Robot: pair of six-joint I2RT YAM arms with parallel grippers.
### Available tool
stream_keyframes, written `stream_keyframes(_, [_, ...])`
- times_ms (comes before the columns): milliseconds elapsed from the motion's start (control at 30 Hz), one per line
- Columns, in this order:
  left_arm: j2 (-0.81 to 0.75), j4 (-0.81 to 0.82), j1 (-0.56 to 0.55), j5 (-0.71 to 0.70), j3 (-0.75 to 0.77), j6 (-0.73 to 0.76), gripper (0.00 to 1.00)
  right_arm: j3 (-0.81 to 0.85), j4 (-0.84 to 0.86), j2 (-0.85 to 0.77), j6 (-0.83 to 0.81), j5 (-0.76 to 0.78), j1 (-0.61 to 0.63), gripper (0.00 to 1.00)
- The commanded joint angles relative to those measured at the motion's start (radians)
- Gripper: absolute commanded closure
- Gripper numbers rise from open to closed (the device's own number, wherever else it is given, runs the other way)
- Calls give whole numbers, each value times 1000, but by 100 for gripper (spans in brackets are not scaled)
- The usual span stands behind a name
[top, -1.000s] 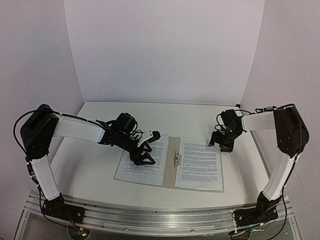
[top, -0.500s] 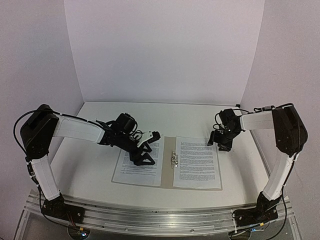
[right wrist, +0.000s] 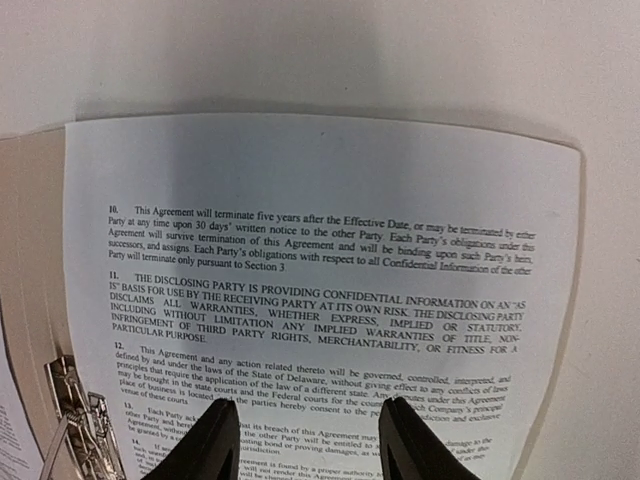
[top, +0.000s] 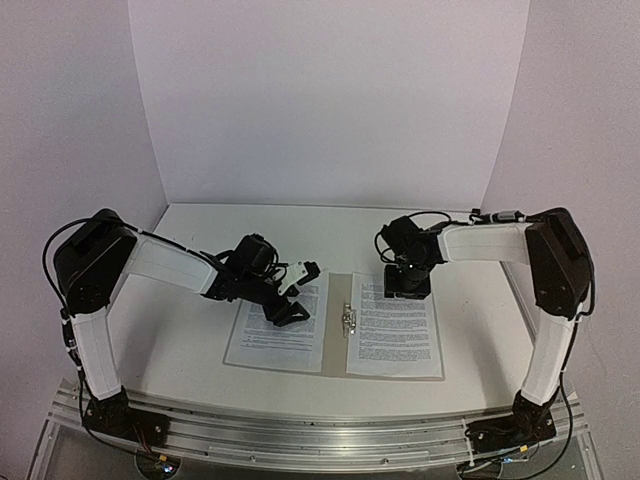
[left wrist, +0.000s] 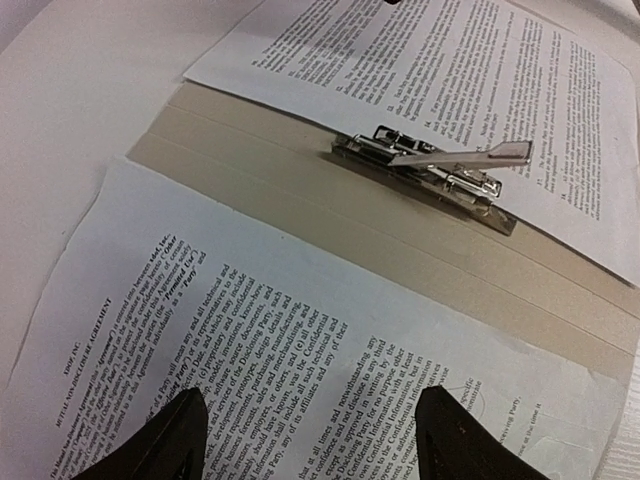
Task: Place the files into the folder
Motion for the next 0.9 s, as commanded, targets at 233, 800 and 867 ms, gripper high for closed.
stream_keyframes(233, [26, 111, -3, -41, -91, -108, 30, 21, 14, 86, 64, 87, 95, 52])
stream_keyframes(800, [27, 119, -3, -21, -125, -135, 30, -160, 60, 11, 100, 26, 127, 50])
stream_keyframes(867, [29, 121, -3, -21, -126, -134, 30, -169, 60, -4, 98, 24, 128, 50])
